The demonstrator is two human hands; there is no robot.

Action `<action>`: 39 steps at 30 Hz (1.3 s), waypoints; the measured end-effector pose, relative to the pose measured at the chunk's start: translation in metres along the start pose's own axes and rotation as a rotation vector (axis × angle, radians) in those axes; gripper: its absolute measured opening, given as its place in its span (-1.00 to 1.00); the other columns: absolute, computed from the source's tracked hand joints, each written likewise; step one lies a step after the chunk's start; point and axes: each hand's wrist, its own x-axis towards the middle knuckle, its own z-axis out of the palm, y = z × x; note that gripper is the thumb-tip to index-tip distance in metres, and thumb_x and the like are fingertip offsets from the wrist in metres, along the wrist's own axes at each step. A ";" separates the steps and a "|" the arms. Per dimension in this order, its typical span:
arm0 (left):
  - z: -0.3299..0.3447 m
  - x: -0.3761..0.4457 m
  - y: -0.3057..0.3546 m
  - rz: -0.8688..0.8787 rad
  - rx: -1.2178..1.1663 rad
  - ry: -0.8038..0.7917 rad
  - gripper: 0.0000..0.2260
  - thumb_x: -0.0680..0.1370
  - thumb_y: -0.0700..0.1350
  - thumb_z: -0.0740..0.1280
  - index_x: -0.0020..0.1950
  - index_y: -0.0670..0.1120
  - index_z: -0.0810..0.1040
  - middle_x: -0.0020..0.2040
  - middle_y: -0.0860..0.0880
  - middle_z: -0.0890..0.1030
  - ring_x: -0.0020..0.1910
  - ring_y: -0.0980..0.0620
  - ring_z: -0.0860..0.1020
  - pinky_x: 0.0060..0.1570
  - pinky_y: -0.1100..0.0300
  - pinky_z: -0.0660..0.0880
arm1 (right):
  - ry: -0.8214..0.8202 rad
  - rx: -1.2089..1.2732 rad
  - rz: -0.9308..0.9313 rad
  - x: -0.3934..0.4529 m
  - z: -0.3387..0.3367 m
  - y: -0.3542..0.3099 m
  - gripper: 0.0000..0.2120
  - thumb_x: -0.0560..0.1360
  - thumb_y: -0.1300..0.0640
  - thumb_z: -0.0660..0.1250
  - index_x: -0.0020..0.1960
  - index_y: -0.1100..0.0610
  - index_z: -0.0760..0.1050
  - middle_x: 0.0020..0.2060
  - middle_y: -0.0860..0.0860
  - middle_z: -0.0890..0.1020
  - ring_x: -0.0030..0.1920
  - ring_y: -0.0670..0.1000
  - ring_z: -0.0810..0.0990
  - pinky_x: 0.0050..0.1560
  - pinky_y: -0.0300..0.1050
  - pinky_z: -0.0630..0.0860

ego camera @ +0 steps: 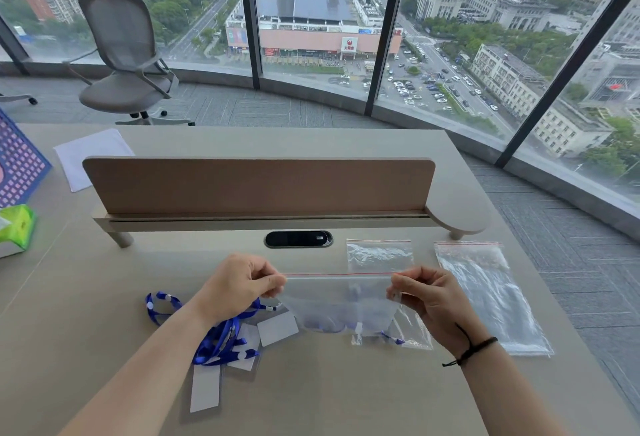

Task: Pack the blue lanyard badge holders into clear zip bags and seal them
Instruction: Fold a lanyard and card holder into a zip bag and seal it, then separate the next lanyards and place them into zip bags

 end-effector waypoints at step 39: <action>0.285 0.217 -0.087 -0.187 0.703 -0.254 -0.47 0.69 0.21 -0.10 0.59 0.24 -0.28 0.57 0.04 -0.45 0.54 -0.01 -0.45 0.58 -0.08 -0.24 | -0.107 -1.459 -0.040 0.227 -0.150 0.144 -0.43 0.63 -0.16 0.07 0.56 -0.14 -0.08 0.59 -0.09 -0.14 0.59 0.04 -0.18 0.54 0.03 -0.15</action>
